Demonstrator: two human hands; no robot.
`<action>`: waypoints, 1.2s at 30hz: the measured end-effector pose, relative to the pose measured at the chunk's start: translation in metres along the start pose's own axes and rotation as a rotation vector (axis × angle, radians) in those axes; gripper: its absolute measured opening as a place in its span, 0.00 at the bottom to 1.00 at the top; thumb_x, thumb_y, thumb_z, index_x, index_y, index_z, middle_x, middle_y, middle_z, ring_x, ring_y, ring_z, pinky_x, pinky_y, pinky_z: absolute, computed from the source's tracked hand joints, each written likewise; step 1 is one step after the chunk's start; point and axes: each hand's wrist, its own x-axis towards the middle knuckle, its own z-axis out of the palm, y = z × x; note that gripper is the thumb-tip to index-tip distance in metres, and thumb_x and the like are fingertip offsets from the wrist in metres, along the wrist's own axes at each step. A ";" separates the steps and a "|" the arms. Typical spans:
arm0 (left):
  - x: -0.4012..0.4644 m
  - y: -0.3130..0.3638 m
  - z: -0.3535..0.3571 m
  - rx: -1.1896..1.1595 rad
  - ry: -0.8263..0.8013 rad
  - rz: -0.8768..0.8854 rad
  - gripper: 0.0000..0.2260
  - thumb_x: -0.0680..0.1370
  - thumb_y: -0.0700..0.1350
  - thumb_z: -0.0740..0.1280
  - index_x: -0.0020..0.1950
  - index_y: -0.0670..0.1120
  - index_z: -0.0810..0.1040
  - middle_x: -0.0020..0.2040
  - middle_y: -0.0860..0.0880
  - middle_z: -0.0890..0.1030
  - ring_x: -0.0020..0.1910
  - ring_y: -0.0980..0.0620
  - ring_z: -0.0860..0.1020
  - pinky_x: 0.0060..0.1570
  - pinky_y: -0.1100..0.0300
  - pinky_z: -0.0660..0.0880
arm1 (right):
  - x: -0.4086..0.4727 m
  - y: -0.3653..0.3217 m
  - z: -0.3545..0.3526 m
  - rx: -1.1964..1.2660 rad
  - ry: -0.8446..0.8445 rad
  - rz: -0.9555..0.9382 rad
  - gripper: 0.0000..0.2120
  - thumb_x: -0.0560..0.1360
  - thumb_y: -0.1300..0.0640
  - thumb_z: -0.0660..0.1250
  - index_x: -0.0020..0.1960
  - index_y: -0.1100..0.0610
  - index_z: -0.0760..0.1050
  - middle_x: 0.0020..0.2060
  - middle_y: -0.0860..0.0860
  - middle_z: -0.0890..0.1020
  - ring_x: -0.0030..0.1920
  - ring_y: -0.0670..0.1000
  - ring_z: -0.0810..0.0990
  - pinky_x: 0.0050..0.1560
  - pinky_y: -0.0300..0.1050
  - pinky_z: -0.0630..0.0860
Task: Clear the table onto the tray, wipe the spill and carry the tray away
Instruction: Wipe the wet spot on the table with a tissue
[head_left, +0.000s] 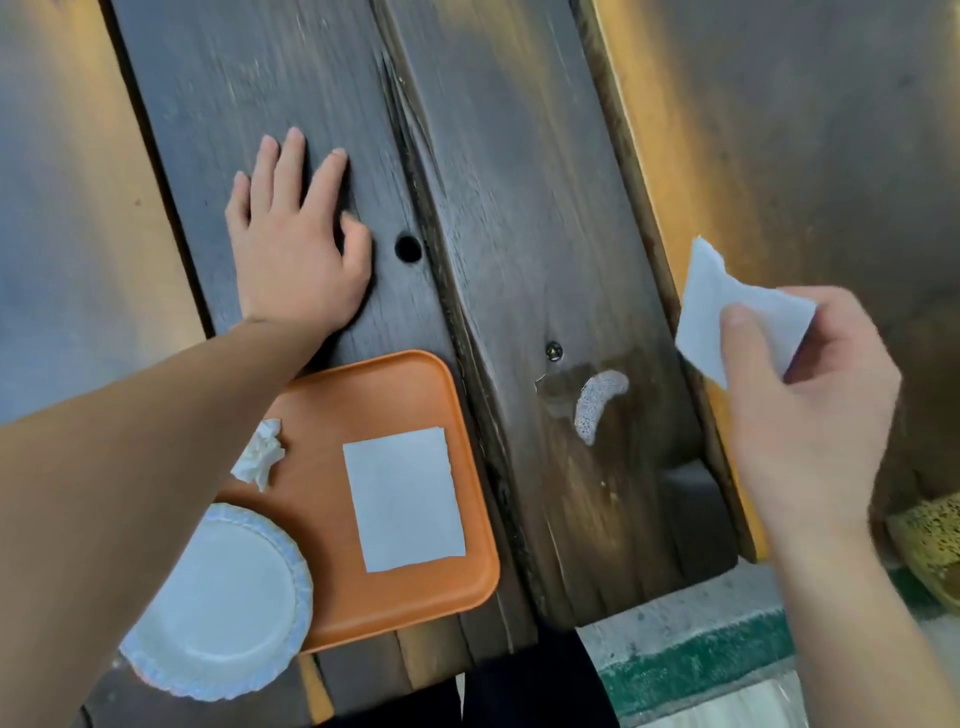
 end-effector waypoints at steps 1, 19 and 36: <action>0.000 0.000 0.000 -0.003 0.003 -0.003 0.26 0.80 0.50 0.56 0.79 0.48 0.69 0.82 0.41 0.63 0.83 0.40 0.58 0.81 0.42 0.52 | 0.001 0.006 0.006 -0.149 0.030 -0.137 0.04 0.79 0.55 0.66 0.53 0.54 0.75 0.45 0.46 0.80 0.45 0.43 0.78 0.44 0.31 0.72; -0.004 0.001 -0.002 -0.032 0.016 -0.019 0.25 0.79 0.48 0.55 0.77 0.46 0.70 0.82 0.42 0.65 0.83 0.42 0.59 0.81 0.45 0.52 | -0.060 0.067 0.069 -0.359 -0.302 -0.268 0.17 0.83 0.61 0.60 0.71 0.59 0.72 0.72 0.57 0.72 0.76 0.58 0.63 0.70 0.55 0.64; -0.005 -0.001 -0.003 -0.004 0.028 -0.014 0.25 0.79 0.47 0.55 0.75 0.44 0.71 0.81 0.42 0.66 0.82 0.40 0.61 0.80 0.44 0.56 | -0.103 0.121 0.009 -0.518 -0.560 -0.543 0.23 0.70 0.64 0.76 0.64 0.55 0.79 0.58 0.54 0.77 0.56 0.55 0.77 0.47 0.52 0.81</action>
